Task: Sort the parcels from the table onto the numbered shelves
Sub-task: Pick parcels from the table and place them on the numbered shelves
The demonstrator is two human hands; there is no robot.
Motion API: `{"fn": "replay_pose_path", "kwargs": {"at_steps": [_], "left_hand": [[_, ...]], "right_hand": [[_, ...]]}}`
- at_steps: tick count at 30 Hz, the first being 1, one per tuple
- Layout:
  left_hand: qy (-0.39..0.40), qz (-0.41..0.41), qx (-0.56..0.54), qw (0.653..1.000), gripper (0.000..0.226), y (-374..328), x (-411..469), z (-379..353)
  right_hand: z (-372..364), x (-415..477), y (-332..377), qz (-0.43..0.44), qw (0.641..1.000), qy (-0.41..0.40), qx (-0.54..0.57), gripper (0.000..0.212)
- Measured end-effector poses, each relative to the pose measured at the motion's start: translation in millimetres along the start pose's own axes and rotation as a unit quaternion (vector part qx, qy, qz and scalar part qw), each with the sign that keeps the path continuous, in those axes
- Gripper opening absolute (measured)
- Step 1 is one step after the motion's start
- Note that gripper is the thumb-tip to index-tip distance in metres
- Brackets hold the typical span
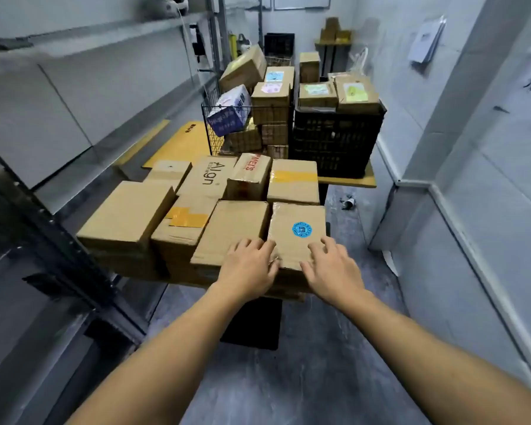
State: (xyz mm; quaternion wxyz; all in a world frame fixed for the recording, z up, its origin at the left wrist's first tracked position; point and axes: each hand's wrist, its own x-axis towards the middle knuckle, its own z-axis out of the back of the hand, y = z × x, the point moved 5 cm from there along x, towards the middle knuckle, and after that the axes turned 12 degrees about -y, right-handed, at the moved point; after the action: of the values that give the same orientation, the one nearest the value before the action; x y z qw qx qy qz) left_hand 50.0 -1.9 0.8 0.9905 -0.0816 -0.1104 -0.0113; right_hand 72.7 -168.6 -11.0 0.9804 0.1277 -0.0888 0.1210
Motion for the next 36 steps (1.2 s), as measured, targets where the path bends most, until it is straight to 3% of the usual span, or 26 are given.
{"fn": "replay_pose_path", "kwargs": {"at_steps": [4, 10, 16, 22, 27, 30, 32, 34, 36], "left_hand": [[-0.028, -0.054, 0.027, 0.998, 0.042, 5, 3, -22], [-0.028, -0.058, 0.019, 0.998, 0.049, 14, 2, -33], [-0.017, -0.054, -0.026, 0.998, 0.049, 18, 5, -28], [-0.079, -0.040, -0.130, 0.988, 0.050, 10, -3, -23], [-0.119, -0.019, -0.337, 0.934, 0.048, -7, -12, -14], [-0.122, 0.034, -0.496, 0.859, 0.037, -20, -21, -7], [-0.143, 0.081, -0.547, 0.821, 0.036, -25, -27, -10], [-0.174, 0.114, -0.539, 0.816, 0.034, -30, -34, -15], [-0.188, 0.122, -0.497, 0.838, 0.037, -40, -42, -16]], "right_hand": [[-17, -1, -2, -0.047, 0.999, 0.002, 0.018, 0.043], [-37, -7, -5, -0.127, 0.986, -0.026, 0.102, 0.045], [-42, -3, -12, -0.243, 0.943, -0.055, 0.220, 0.046], [-32, -3, -23, -0.293, 0.902, -0.110, 0.297, 0.041], [-22, -21, -41, -0.302, 0.873, -0.152, 0.350, 0.038], [-11, -37, -52, -0.291, 0.866, -0.160, 0.374, 0.039], [-1, -48, -60, -0.281, 0.866, -0.170, 0.376, 0.039], [6, -59, -70, -0.273, 0.859, -0.185, 0.392, 0.037], [11, -69, -79, -0.266, 0.849, -0.197, 0.412, 0.036]]}}
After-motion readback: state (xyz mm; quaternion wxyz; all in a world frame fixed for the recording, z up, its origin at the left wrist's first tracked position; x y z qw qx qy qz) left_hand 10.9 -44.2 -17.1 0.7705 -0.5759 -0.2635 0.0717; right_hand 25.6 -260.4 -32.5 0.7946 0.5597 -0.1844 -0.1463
